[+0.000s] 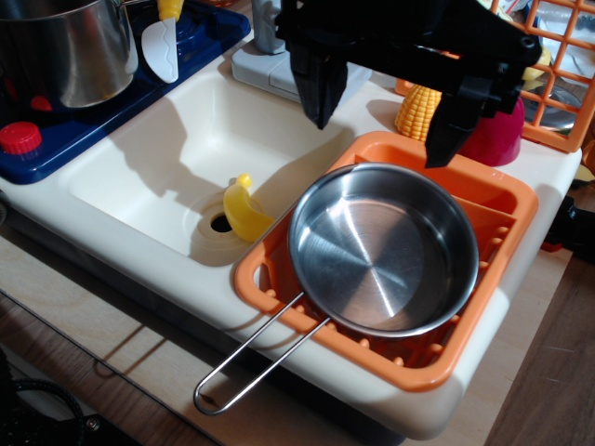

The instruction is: Put pan from drying rack into sink

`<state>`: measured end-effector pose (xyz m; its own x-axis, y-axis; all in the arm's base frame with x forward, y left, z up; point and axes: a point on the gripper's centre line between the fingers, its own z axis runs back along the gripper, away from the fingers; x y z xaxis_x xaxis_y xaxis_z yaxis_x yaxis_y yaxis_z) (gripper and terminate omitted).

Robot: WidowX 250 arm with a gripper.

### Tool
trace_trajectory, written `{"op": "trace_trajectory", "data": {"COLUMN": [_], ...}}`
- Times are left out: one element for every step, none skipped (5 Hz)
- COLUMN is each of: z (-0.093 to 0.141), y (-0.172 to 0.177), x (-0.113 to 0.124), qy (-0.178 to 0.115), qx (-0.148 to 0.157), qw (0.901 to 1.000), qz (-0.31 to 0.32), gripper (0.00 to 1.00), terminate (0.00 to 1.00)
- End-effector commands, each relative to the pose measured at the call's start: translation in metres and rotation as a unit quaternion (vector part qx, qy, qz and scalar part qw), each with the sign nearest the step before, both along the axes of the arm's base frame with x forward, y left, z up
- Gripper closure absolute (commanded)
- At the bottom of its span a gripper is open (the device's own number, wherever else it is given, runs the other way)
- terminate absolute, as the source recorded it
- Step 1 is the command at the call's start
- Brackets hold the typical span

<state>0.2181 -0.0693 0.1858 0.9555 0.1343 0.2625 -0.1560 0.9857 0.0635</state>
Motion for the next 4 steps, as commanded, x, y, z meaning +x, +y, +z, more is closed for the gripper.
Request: {"op": "trace_trajectory", "data": {"z": [0.000,0.000,-0.007,-0.023], "y": [0.000,0.008,0.013,0.018], "x": [0.000,-0.002,-0.006,-0.007], "qy": [0.000,-0.002,-0.011,-0.029], "qx": [0.000,-0.016,-0.027,-0.040], "qw": [1.0000,0.9999,0.9996,0.9987], "qz": [0.000,0.002,-0.003,-0.015], "gripper": [0.00,0.00,0.00,0.00], "terminate": [0.00,0.00,0.00,0.00]}}
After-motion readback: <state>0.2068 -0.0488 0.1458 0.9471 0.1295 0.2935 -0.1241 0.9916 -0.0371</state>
